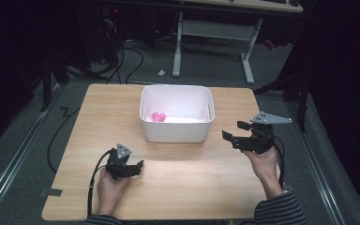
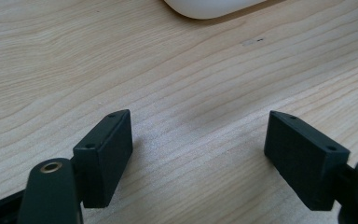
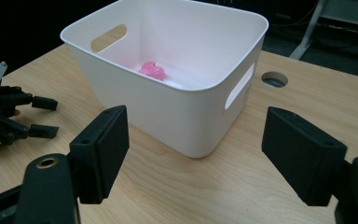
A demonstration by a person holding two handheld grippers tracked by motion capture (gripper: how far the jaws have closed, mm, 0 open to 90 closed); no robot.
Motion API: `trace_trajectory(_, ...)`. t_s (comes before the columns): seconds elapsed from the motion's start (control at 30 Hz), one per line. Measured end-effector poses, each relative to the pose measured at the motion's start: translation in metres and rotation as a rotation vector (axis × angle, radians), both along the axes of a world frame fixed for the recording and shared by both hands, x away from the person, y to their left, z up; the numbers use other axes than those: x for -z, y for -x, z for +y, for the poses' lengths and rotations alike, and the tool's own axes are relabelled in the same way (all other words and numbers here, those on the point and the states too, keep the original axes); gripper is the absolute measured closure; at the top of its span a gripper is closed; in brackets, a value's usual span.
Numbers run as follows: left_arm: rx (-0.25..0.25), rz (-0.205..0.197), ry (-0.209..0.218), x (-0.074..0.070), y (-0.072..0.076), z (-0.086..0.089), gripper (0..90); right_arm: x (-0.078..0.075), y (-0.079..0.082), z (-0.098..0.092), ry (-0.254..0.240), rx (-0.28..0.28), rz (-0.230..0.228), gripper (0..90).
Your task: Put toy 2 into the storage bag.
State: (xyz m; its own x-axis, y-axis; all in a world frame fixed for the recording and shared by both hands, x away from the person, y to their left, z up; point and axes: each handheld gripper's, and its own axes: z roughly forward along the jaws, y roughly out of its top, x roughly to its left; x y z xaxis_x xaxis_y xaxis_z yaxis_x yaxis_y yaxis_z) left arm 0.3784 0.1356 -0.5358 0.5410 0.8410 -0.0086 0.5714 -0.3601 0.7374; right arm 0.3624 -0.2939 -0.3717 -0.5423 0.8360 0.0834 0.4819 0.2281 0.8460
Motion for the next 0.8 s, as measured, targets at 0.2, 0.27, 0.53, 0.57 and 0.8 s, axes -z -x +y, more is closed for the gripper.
trace_trajectory(0.2, 0.000, -0.001, 0.001, 0.000, 0.000, 0.000, 23.8, 0.003, 0.012, 0.001, 0.002, 0.005, -0.024, 23.8)
trace_trajectory(0.27, 0.000, -0.001, 0.001, 0.000, 0.000, 0.000, 23.8, 0.007, 0.014, 0.000, 0.004, 0.005, -0.013, 23.8)
trace_trajectory(0.53, 0.001, -0.001, 0.001, 0.000, 0.000, 0.000, 23.8, 0.032, 0.023, -0.007, -0.020, 0.034, 0.015, 24.0)
trace_trajectory(0.57, 0.001, -0.001, 0.001, 0.000, 0.000, 0.000, 23.8, 0.035, 0.024, -0.007, -0.024, 0.039, 0.018, 24.0)
trace_trajectory(0.8, 0.001, -0.001, 0.001, 0.000, 0.000, 0.000, 23.8, 0.053, 0.028, -0.009, -0.043, 0.052, 0.032, 24.3)
